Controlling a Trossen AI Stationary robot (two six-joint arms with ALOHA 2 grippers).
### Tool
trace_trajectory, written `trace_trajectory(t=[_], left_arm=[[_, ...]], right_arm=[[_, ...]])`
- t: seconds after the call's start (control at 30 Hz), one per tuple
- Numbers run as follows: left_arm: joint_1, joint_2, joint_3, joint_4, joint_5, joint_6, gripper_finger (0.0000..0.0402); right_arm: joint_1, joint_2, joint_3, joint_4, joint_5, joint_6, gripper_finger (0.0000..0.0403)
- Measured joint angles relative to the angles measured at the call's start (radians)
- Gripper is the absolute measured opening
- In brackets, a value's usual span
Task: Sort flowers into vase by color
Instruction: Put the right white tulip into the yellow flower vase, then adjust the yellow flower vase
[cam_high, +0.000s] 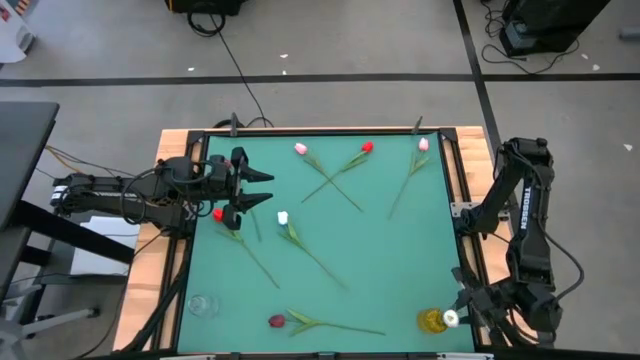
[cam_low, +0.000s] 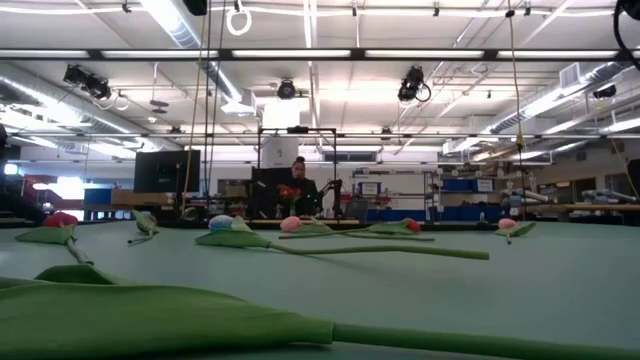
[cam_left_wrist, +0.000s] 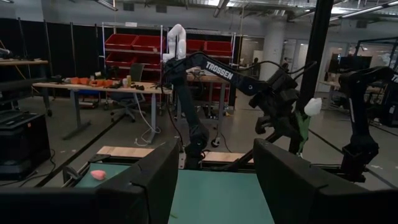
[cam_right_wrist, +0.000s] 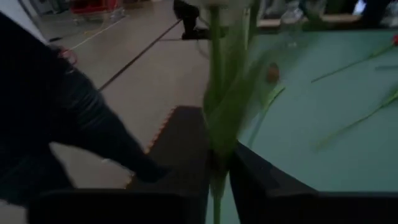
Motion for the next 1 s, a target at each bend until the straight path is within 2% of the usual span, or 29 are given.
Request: trace_trajectory(t=[0.2,0.3,0.47,0.6,0.87,1.0], left_arm=[[0.000,0.000,0.000,0.000,0.000,0.000,0.0213],[0.000,0.000,0.000,0.000,0.000,0.000,0.0213],[0.000,0.000,0.000,0.000,0.000,0.000,0.0213],[0.000,0.000,0.000,0.000,0.000,0.000,0.0213],[0.000,0.000,0.000,0.000,0.000,0.000,0.0213],[0.000,0.000,0.000,0.000,0.000,0.000,0.0213]], right_arm=[[-0.001,-0.047,0.000,-0.056,-0.102,0.081,0.0146],[-0.009,-0.057,0.020,-0.146,-0.167,0.118,0.0173],[-0.040,-0.058,0.046,-0.326,-0.344,0.195,0.0201],[-0.065,-0.039,0.047,-0.378,-0.468,0.195,0.0214],[-0.110,0.008,0.047,-0.379,-0.492,0.121,0.0230],[-0.122,0.037,0.047,-0.371,-0.491,0.096,0.0254]])
